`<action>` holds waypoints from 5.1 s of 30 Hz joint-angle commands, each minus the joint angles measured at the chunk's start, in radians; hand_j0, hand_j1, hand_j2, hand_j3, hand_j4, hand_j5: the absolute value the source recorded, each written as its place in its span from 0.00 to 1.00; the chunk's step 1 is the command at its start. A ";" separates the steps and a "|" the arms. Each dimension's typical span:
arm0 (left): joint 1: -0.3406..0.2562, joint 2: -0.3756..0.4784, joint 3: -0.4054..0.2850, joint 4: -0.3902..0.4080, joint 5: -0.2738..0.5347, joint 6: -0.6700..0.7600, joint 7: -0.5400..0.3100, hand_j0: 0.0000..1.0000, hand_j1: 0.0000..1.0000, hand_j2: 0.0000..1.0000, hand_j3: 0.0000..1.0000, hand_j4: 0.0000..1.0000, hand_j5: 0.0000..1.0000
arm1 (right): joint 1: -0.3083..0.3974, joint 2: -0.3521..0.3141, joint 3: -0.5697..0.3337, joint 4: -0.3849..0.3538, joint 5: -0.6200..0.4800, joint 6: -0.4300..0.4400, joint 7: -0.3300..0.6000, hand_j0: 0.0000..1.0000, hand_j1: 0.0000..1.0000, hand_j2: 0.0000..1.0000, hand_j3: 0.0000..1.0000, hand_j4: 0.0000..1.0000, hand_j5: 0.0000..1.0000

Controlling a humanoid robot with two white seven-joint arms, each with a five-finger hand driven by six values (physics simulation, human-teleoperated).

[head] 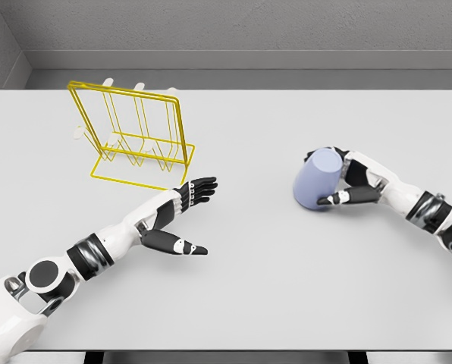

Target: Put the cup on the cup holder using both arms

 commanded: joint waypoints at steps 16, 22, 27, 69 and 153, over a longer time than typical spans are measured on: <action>0.000 0.001 0.000 0.000 0.004 0.000 0.000 1.00 1.00 1.00 1.00 1.00 1.00 | -0.006 0.003 0.048 -0.179 0.000 -0.006 -0.003 0.68 0.68 0.68 0.68 0.68 0.68; 0.000 0.001 0.000 0.000 0.004 0.000 0.000 1.00 1.00 1.00 1.00 1.00 1.00 | -0.008 0.042 0.068 -0.186 0.050 -0.005 -0.009 0.67 0.67 0.67 0.67 0.67 0.67; 0.000 0.001 0.000 0.001 0.004 0.001 0.000 1.00 1.00 1.00 1.00 1.00 1.00 | -0.008 0.105 0.077 -0.185 0.099 0.000 -0.018 0.67 0.67 0.67 0.67 0.67 0.67; 0.006 -0.032 0.017 0.035 0.002 0.003 0.000 1.00 1.00 1.00 1.00 1.00 1.00 | -0.245 -0.093 0.072 -0.142 0.170 0.005 -0.040 1.00 1.00 1.00 1.00 1.00 1.00; -0.023 -0.242 0.020 0.168 -0.105 0.006 -0.002 0.42 0.42 0.42 0.42 0.42 0.42 | -0.325 -0.226 0.055 -0.107 0.627 -0.163 -0.032 1.00 1.00 1.00 1.00 1.00 1.00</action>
